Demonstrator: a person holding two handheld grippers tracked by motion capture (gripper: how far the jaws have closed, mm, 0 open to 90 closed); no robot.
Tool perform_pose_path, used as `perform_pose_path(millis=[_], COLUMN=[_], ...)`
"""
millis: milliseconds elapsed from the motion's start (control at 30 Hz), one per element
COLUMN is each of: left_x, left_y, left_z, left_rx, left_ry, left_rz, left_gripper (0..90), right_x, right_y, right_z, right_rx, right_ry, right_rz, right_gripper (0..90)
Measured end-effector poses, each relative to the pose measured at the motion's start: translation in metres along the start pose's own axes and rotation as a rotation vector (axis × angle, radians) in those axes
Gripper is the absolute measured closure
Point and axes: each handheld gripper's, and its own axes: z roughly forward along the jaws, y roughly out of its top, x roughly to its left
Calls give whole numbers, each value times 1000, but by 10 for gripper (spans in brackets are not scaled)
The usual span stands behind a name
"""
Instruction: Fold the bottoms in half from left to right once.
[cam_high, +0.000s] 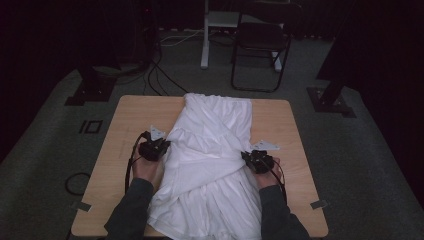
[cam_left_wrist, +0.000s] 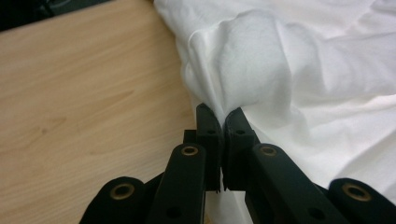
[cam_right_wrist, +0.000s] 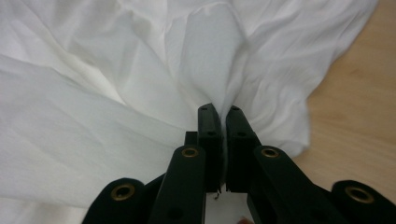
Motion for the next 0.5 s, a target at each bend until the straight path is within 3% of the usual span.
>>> perform_pose_path(millis=[133, 167, 300, 367, 400, 500], left_x=[-11, -19, -29, -34, -34, -39], left_y=[5, 6, 4, -1, -1, -11], left_z=[-4, -3, 1, 5, 5, 6], left_rx=[-17, -23, -10, 15, 15, 39], left_ry=[-26, -45, -76, -90, -90, -90], left_rz=[33, 51, 82, 84, 84, 72], left_gripper=[871, 852, 769, 643, 612, 535], right_x=[-6, -13, -25, -35, -35, -37], right_y=[6, 8, 8, 2, 2, -13], right_z=[-18, -29, -38, -35, -35, -21], right_rx=[-62, -96, -118, -79, -79, 17], right_ry=[-21, -43, -58, -70, -70, -69], right_rz=[8, 27, 63, 83, 83, 59], right_gripper=[880, 881, 880, 880, 880, 874])
